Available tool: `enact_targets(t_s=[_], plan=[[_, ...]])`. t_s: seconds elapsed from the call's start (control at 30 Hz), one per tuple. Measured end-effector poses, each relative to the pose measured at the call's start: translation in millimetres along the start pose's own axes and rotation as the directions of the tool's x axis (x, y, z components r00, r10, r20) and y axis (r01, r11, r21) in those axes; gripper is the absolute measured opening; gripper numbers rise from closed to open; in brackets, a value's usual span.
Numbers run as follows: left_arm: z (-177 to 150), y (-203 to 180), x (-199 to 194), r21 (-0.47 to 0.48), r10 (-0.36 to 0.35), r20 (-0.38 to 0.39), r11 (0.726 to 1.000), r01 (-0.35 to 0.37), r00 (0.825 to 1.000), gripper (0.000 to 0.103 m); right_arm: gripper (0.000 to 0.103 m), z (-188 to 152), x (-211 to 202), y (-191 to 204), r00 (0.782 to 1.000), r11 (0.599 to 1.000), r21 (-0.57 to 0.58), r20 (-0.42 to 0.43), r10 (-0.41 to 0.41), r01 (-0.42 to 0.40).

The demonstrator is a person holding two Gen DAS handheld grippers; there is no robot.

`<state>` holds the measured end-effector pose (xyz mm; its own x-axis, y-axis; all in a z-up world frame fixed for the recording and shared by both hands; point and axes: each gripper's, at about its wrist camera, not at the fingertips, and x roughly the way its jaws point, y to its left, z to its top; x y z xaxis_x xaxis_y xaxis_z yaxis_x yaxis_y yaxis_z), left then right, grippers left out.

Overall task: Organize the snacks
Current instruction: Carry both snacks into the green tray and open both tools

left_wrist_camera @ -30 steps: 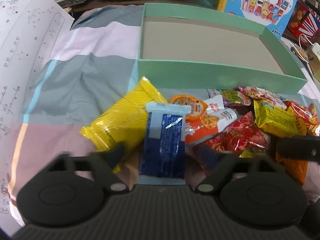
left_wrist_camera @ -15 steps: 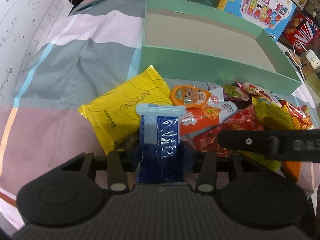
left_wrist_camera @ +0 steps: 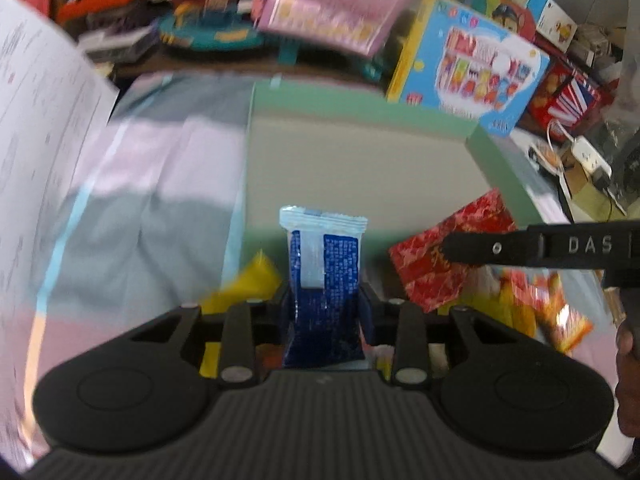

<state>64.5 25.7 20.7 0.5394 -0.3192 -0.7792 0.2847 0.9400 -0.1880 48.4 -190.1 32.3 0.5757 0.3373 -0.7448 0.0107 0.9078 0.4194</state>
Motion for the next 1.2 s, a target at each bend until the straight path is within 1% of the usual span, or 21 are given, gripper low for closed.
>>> enact_targets(t_s=[0.07,0.13,0.2,0.3,0.43,0.53,0.57,0.6,0.63,0.67,0.7,0.73,0.87,0.9,0.97,1.1,1.2], plan=[[29,-3,14,0.014,0.002,0.014,1.000,-0.002,1.000,0.033,0.025,26,8,0,1.000,1.000,-0.008,0.025,-0.005,0.005],[56,-4,33,0.018,0.007,0.021,1.000,-0.007,1.000,0.033,0.025,54,22,0,1.000,1.000,-0.027,0.022,-0.008,0.008],[82,-4,55,0.020,0.027,0.033,0.999,-0.028,0.999,0.033,0.025,80,37,-1,1.000,0.999,-0.040,0.020,-0.017,0.018],[117,-3,92,0.007,0.038,0.018,0.999,-0.038,0.999,0.033,0.025,110,60,-7,0.999,0.999,-0.030,0.018,-0.028,0.028],[139,2,129,0.025,0.069,-0.001,0.997,-0.069,0.998,0.033,0.026,144,100,-16,1.000,1.000,0.007,0.013,-0.028,0.028],[151,8,148,0.027,0.097,-0.007,0.995,-0.097,0.995,0.034,0.026,157,120,-22,1.000,0.999,0.035,0.019,-0.021,0.020],[154,10,151,0.027,0.113,-0.003,0.993,-0.113,0.994,0.040,0.030,161,125,-24,0.999,0.999,0.046,0.030,-0.012,0.010],[157,12,153,0.026,0.137,0.004,0.990,-0.137,0.991,0.063,0.037,165,129,-27,0.999,0.998,0.059,0.045,0.001,-0.004],[158,13,152,0.024,0.163,0.016,0.986,-0.163,0.987,0.076,0.060,169,134,-30,0.998,0.998,0.066,0.057,0.004,-0.008],[158,15,150,0.019,0.191,0.039,0.981,-0.191,0.981,0.096,0.074,169,134,-33,0.998,0.998,0.069,0.066,0.001,-0.005],[156,16,146,0.015,0.214,0.068,0.976,-0.216,0.974,0.103,0.092,169,133,-34,0.997,0.997,0.072,0.075,-0.011,0.006],[153,17,143,0.014,0.226,0.084,0.974,-0.228,0.970,0.103,0.092,167,132,-35,0.996,0.997,0.072,0.087,-0.019,0.013],[145,22,137,0.000,0.209,0.046,0.978,-0.209,0.977,0.103,0.093,159,127,-44,0.997,0.996,0.090,0.077,-0.029,0.022],[142,22,135,-0.001,0.207,0.041,0.978,-0.207,0.977,0.103,0.094,156,123,-45,0.996,0.996,0.089,0.080,-0.032,0.025],[135,23,126,0.000,0.208,0.040,0.978,-0.208,0.977,0.103,0.098,148,115,-42,0.996,0.997,0.076,0.083,-0.040,0.033],[116,21,103,0.017,0.193,0.036,0.981,-0.194,0.980,0.103,0.099,134,91,-26,0.995,0.999,0.033,0.089,-0.046,0.044],[95,21,84,0.045,0.184,0.042,0.982,-0.186,0.982,0.103,0.103,119,68,-15,0.994,0.999,0.002,0.103,-0.037,0.037]])
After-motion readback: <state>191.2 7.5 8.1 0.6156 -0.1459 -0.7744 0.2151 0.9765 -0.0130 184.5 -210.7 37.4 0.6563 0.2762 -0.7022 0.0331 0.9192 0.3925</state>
